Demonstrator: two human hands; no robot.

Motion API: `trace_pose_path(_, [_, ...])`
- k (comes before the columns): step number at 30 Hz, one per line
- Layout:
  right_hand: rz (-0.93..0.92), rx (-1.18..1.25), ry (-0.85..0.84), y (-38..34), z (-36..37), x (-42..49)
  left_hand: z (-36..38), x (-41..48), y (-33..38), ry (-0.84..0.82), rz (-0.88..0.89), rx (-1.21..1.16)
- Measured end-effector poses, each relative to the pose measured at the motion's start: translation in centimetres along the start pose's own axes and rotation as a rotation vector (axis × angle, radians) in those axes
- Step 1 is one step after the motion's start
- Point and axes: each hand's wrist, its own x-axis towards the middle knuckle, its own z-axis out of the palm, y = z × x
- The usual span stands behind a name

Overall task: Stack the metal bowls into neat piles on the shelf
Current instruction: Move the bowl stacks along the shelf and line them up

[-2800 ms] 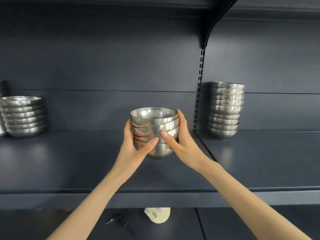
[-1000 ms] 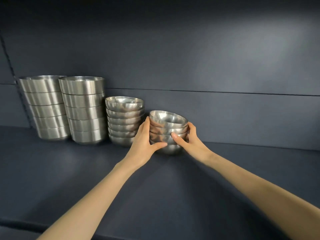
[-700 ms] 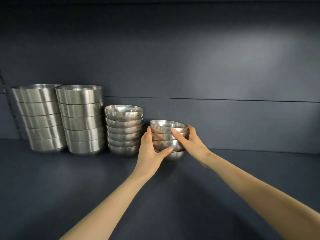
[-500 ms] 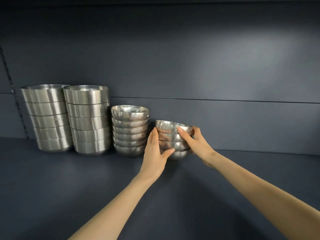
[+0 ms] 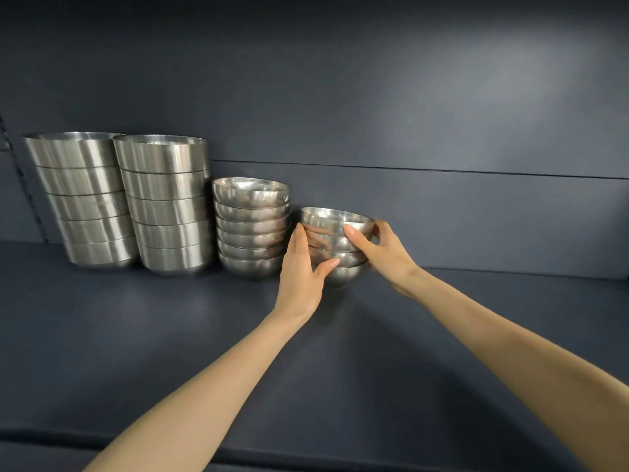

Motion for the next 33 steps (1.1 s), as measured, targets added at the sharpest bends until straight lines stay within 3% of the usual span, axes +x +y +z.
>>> trace_pose_path(25, [-0.026, 0.072, 0.042, -0.1, 3.0, -0.8, -1.4, -1.6, 2.0, 0.080, -0.044, -0.007])
trace_pose_path(30, [-0.037, 0.003, -0.029, -1.2, 2.2, -1.2, -2.6, -1.6, 2.0, -0.083, -0.034, 0.109])
trace_pose_path(33, [-0.017, -0.243, -0.123, -2.4, 0.5, -1.9, -4.7, -1.7, 1.8, -0.266, 0.039, 0.308])
